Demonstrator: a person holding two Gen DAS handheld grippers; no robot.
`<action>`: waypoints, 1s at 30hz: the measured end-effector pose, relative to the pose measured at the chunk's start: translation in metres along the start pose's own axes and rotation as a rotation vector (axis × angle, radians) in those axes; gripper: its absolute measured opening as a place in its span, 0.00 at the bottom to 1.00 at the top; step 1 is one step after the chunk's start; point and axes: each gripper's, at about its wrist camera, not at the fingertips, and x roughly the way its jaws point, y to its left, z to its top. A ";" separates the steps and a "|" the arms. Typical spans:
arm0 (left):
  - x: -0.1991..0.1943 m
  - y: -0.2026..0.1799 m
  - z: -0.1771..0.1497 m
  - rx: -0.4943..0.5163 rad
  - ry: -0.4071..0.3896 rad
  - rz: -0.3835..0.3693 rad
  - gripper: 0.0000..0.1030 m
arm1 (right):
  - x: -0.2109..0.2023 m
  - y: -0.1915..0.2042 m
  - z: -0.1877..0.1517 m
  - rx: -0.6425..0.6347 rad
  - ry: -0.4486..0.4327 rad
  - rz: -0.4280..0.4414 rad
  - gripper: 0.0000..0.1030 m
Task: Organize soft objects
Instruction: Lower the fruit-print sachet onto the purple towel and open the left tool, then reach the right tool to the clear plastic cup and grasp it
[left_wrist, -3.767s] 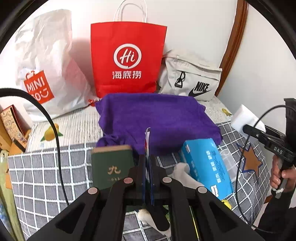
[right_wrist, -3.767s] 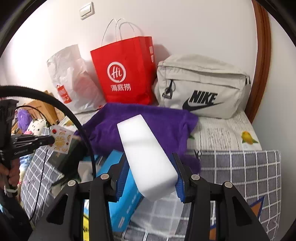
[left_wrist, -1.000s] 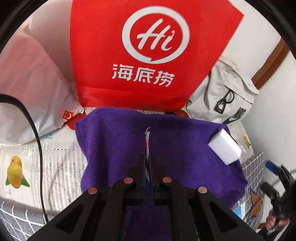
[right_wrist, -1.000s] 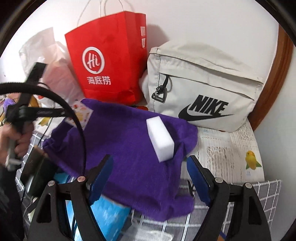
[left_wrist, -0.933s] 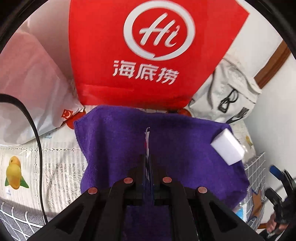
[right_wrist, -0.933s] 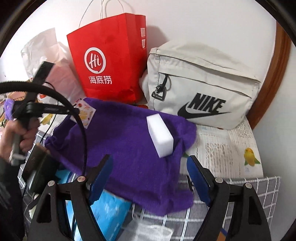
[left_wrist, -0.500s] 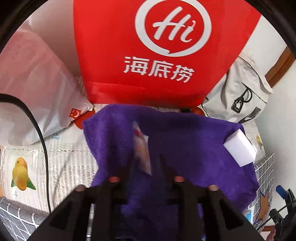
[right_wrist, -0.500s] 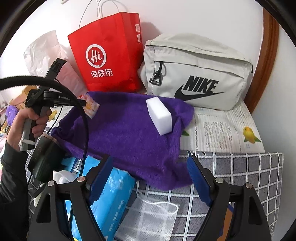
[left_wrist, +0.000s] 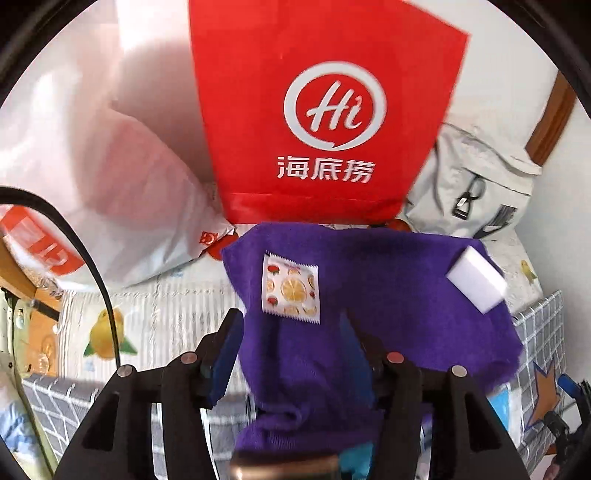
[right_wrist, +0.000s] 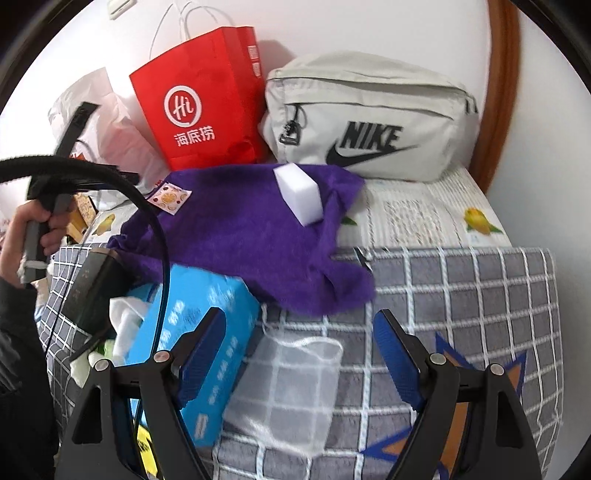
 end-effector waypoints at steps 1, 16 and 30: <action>-0.009 0.000 -0.005 0.001 -0.014 0.009 0.50 | -0.001 -0.002 -0.005 0.004 0.002 -0.010 0.79; -0.113 -0.024 -0.126 0.086 -0.106 -0.053 0.54 | 0.034 -0.017 -0.053 0.058 0.112 0.053 0.79; -0.111 -0.026 -0.210 0.050 -0.046 -0.074 0.54 | 0.058 0.002 -0.063 -0.013 0.093 0.025 0.27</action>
